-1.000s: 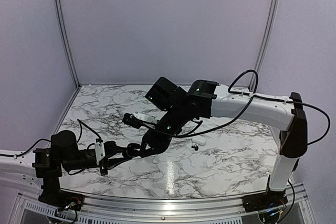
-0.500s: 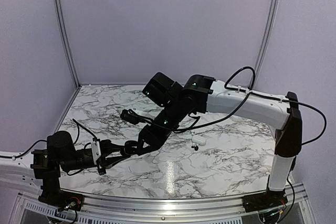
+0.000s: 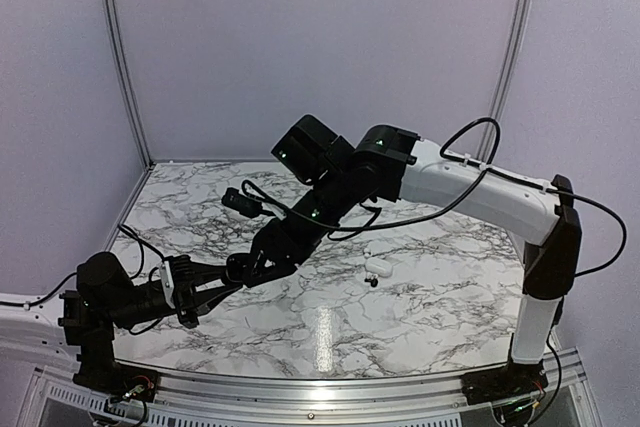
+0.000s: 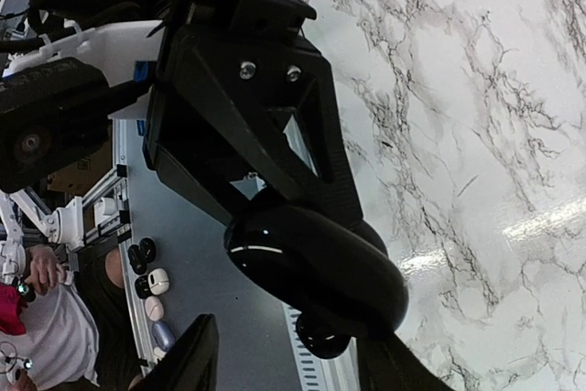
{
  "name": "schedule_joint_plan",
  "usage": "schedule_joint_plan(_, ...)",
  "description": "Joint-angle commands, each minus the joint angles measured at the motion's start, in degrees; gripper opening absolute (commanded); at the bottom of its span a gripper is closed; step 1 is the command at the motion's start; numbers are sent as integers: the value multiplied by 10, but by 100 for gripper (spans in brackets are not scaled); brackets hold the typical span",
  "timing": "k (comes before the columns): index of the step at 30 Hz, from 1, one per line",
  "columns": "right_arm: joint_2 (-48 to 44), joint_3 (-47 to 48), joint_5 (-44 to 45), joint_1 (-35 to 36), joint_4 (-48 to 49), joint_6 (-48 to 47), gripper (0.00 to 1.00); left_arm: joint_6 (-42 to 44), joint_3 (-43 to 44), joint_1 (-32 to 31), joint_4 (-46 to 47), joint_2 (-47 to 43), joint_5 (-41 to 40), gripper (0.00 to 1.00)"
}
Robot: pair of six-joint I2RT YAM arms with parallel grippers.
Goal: Insert the wireless bluetooth earbuds into the charging case
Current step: Insert the right earbud into the right side groove of the charging case.
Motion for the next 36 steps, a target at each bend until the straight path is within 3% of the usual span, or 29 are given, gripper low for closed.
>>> schedule_joint_plan(1,-9,24,-12,0,18,1,60,-18,-9,-2,63,-17,12,0)
schedule_joint_plan(10,-45,-8,2,-4,17,-28,71,-36,0,-1,68,-21,27,0)
schedule_joint_plan(21,-132,-76,79,-2,55,-159,85,-62,26,4,68,-18,82,0)
schedule_joint_plan(27,-112,-43,130,14,38,-181,88,-70,41,4,69,-4,105,0)
schedule_joint_plan(36,-94,-30,136,26,38,-176,88,-77,50,4,76,15,131,0)
